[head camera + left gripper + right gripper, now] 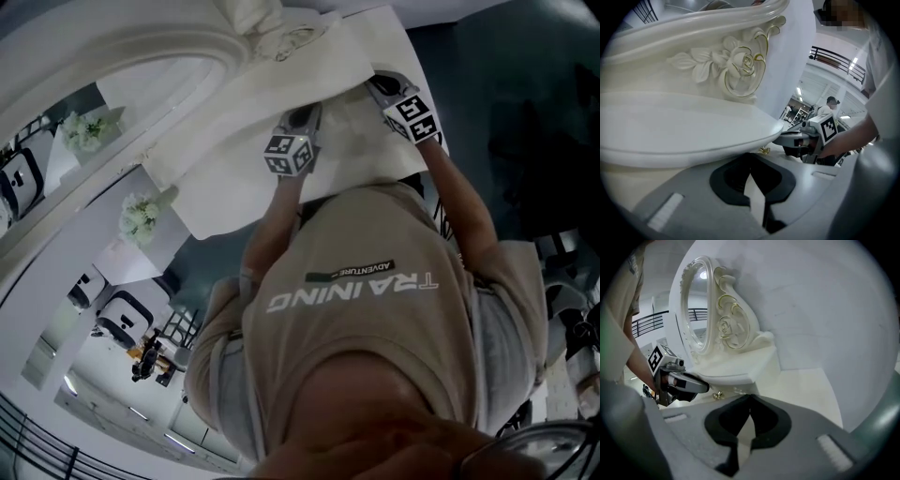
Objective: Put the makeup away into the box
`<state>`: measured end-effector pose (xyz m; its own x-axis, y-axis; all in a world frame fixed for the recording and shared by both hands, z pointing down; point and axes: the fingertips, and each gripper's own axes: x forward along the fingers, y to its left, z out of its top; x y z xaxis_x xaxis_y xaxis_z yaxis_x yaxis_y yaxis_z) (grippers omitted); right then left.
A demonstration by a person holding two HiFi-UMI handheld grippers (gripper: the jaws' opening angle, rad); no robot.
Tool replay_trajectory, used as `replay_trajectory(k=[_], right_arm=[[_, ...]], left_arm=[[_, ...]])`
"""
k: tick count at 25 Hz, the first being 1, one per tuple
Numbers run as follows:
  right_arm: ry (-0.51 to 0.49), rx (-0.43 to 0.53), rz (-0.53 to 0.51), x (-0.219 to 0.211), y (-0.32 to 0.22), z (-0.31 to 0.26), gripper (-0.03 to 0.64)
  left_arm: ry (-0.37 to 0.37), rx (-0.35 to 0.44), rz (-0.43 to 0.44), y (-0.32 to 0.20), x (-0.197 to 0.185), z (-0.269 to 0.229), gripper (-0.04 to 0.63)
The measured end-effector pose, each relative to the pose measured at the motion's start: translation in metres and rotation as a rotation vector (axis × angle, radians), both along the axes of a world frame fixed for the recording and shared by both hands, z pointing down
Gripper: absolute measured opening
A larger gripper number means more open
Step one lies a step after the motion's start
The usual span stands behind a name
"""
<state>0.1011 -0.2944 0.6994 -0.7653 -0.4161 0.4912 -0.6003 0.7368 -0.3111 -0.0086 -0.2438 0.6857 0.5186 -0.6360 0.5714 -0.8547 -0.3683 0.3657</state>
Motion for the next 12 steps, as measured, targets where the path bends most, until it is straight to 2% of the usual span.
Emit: replay_trajectory(k=[4,12], right_arm=[[0.006,0.017,-0.009,-0.003,-0.003,-0.004,0.005],[0.05,0.018,0.012,-0.008,0.023,-0.007,0.004]], left_arm=[[0.009,-0.005,-0.016,-0.005,-0.003,0.001,0.008],[0.051,0.004,0.021,0.013,-0.003,-0.001,0.008]])
